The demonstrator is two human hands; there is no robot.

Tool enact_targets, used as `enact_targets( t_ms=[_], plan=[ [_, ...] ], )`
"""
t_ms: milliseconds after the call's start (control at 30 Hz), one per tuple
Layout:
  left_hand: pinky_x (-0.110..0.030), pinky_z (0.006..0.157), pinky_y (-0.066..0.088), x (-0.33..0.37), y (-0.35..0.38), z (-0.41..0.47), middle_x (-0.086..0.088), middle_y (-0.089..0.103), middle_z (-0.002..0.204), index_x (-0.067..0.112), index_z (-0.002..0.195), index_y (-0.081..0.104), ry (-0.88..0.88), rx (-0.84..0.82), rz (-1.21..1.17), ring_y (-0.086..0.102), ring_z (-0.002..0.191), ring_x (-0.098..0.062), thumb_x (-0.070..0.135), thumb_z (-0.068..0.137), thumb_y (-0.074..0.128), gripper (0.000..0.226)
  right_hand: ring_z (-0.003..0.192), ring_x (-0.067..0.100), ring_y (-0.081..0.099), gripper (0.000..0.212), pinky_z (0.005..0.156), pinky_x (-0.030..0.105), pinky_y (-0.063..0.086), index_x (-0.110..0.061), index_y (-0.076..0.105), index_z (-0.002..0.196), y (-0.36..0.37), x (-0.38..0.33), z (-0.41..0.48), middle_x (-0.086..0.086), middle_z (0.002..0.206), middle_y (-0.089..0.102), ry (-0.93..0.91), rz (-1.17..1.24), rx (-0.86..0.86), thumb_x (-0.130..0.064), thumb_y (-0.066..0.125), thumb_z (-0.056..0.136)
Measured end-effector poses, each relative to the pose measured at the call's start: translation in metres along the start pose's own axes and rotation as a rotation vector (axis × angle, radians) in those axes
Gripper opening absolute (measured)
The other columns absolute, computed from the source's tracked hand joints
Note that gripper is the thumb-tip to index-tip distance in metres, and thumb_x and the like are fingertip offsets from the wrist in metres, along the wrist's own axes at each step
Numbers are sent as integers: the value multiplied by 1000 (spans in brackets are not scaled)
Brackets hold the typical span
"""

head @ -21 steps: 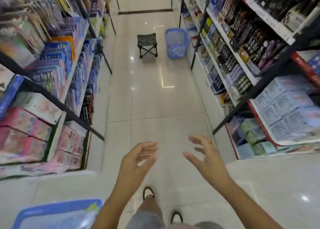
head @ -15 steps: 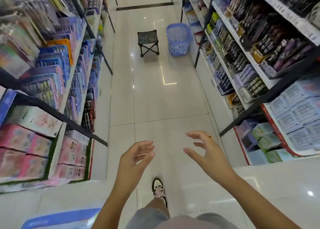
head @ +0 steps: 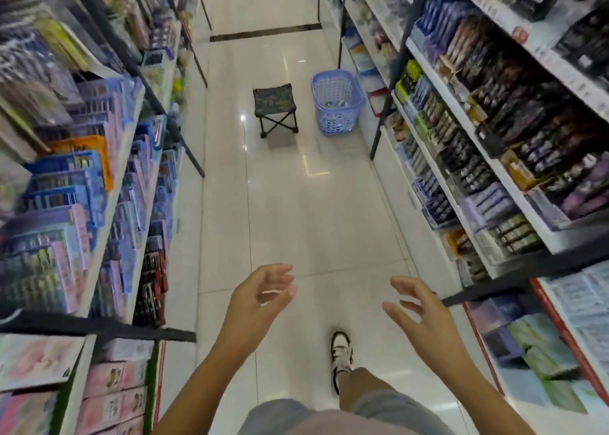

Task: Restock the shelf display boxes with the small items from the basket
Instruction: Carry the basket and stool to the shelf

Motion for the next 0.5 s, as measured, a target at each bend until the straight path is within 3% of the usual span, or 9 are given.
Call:
enact_targets(
  t_ms=[233, 500],
  plan=[
    [-15, 76, 52, 22, -14, 90, 8, 71, 99, 26, 106, 66, -16, 102, -34, 67, 93, -7, 18, 83, 70, 25, 108, -12, 50, 34, 86, 4, 40, -48, 52, 111, 26, -71, 150, -29, 116, 51, -121, 14, -161, -30, 66, 86],
    [-11, 75, 51, 43, -54, 232, 7, 72, 98, 30, 102, 68, -7, 125, -56, 68, 93, -6, 18, 83, 70, 23, 109, -7, 52, 30, 93, 14, 44, -39, 58, 112, 48, -120, 290, -24, 113, 58, -134, 50, -171, -26, 66, 86]
  ],
)
Point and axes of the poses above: each hand's wrist, its own z-axis towards the middle knuckle, its own y-axis out of the palm, x = y × z, the point moved 8 cm from there along z, towards the middle knuckle
